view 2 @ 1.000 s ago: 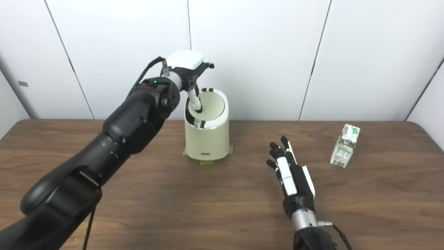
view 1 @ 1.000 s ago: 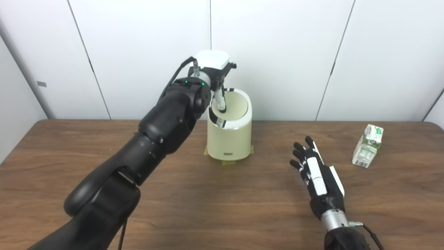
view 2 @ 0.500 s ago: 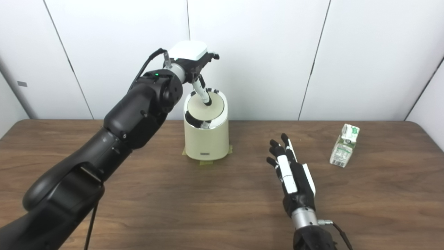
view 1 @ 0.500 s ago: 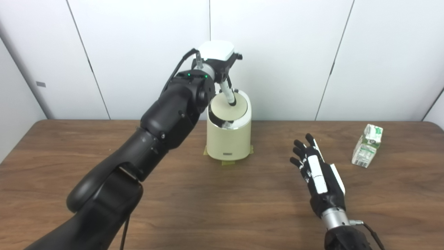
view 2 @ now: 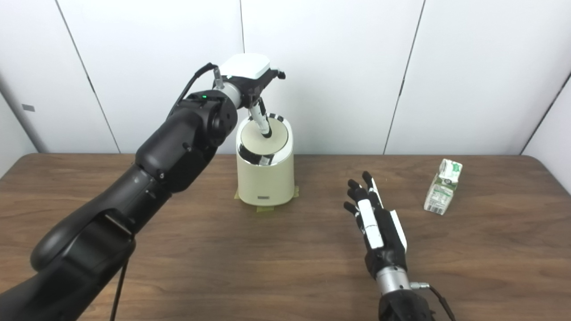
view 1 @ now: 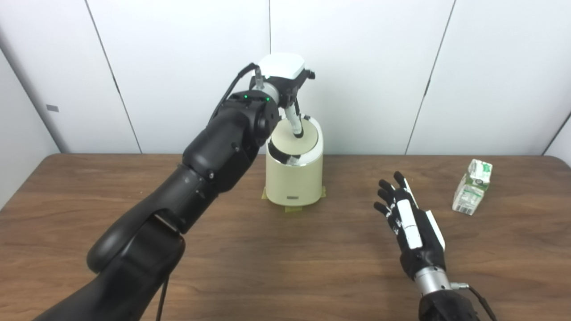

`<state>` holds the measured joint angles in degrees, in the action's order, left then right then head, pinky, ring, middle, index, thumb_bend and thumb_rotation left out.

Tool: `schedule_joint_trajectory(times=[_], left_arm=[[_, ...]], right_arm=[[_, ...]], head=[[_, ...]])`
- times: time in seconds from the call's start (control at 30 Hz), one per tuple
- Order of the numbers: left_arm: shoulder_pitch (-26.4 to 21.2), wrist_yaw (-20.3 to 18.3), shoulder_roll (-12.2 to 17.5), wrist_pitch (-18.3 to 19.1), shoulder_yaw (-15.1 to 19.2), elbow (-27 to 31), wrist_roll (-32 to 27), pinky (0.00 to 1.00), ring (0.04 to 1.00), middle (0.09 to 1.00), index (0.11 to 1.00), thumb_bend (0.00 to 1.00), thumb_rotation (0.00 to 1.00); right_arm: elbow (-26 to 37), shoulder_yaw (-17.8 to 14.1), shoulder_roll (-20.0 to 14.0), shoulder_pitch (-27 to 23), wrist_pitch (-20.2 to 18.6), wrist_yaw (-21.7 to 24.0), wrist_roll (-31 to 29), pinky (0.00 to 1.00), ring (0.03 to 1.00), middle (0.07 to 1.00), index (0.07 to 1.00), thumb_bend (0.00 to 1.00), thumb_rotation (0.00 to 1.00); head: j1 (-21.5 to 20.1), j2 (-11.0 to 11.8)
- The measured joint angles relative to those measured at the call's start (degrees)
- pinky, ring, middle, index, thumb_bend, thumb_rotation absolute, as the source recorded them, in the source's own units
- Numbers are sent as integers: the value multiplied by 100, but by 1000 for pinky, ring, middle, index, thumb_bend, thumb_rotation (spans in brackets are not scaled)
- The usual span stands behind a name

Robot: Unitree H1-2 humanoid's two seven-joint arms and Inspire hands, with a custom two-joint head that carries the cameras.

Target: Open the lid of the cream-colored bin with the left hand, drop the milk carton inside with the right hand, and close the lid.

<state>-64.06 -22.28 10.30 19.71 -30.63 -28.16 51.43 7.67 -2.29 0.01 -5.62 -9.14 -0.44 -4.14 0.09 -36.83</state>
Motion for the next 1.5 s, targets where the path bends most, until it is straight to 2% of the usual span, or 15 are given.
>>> schedule_joint_trajectory(times=[0.17,0.37,0.47,0.67,0.83,1.0,1.1,1.13,1.17,1.3,1.4,1.5], left_arm=[[4,-3,17,-7,-127,0,91,811,919,924,905,1000,44],[81,-5,35,-10,-605,-16,561,806,884,893,901,1000,86],[138,303,-26,-76,-736,-125,741,805,864,865,888,1000,89],[134,830,-113,-278,-804,-546,804,805,855,851,885,1000,70],[115,854,-146,-286,-658,-615,680,810,887,888,908,993,86],[138,345,-52,-231,-225,-327,216,852,928,937,927,958,70],[164,-133,41,-29,-38,146,1,774,916,941,936,971,55],[159,-274,66,27,20,342,-19,719,858,900,927,974,56],[151,-427,101,124,61,536,-41,700,843,891,925,977,52],[11,-1003,223,404,257,1127,-201,730,874,904,928,956,34],[-50,-1296,345,535,465,1478,-357,732,883,905,916,911,22],[-26,-1659,412,667,828,1798,-534,673,817,878,910,858,26]], right_arm=[[43,1,-17,3,-7,2,-4,879,930,917,997,722,866],[174,27,-50,32,-101,8,-3,888,937,920,999,722,867],[174,26,-73,60,-102,12,-3,885,934,919,997,728,867],[246,42,-75,121,-204,21,-29,884,933,923,986,723,856],[313,61,-51,120,-241,18,-27,886,940,927,985,736,856],[206,57,-56,87,-234,19,-35,877,937,928,986,730,859],[206,60,-55,66,-234,18,-25,876,934,925,989,722,864],[203,61,-54,59,-234,17,-20,872,932,922,988,721,865],[196,64,-52,46,-233,16,-12,869,929,920,988,717,865],[136,72,-49,31,-232,16,-7,867,926,916,984,711,860],[135,85,-49,29,-231,21,-9,876,930,918,986,704,856],[135,84,-60,29,-231,29,-12,880,933,925,992,708,857]], head=[[0,9],[-35,-26],[-35,-35],[-62,-70],[-18,-27],[-18,17],[-18,26],[0,35],[17,53],[35,70],[35,70],[17,44]])
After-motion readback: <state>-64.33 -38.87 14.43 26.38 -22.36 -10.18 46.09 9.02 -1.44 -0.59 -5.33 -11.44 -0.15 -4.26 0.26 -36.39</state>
